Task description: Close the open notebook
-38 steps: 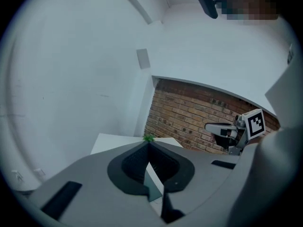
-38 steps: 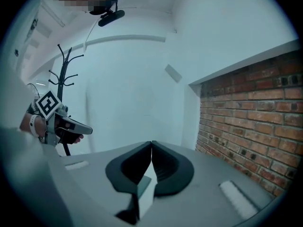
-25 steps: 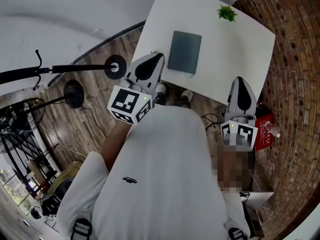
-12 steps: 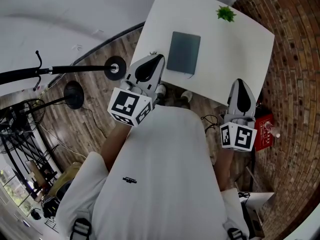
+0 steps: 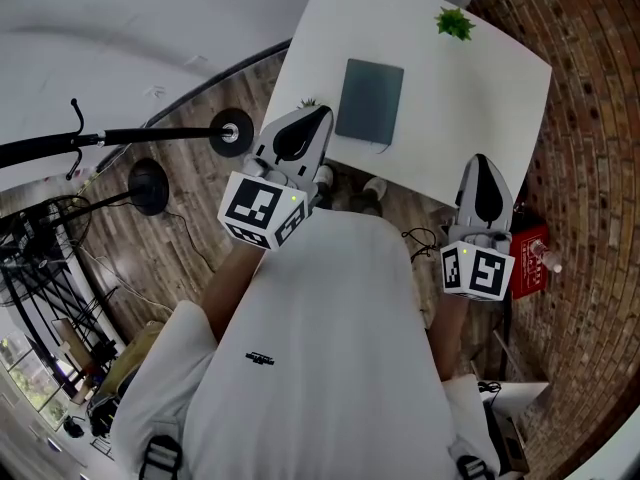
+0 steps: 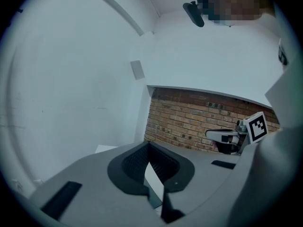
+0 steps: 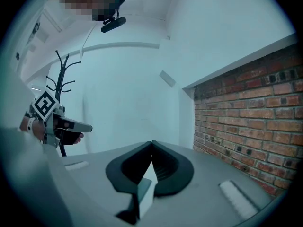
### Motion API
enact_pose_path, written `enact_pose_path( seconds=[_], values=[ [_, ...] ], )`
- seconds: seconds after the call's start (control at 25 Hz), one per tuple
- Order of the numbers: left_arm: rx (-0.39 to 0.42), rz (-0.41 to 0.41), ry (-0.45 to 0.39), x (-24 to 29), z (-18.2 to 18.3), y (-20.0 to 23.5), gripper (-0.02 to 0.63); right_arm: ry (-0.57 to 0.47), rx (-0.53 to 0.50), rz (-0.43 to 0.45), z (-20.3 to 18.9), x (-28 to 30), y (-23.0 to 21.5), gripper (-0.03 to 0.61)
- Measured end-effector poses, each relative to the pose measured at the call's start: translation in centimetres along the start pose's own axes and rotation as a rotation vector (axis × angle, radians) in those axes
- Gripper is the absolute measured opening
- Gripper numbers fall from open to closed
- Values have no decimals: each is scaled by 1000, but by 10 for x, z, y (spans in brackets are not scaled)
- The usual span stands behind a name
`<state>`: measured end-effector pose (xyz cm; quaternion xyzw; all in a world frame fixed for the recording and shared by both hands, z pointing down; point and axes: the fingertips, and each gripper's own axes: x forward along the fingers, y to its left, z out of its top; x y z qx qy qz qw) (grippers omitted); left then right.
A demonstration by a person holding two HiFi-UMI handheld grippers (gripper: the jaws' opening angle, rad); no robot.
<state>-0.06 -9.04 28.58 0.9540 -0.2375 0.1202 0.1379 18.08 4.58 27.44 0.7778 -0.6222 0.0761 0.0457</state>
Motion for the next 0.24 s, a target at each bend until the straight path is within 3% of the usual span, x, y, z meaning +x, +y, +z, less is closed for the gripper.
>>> enact_pose_path(
  seconds=[0.24],
  values=[
    [1,-6,1,0,-2,-1,3,-8,22,7,2,-1,1,12]
  ],
)
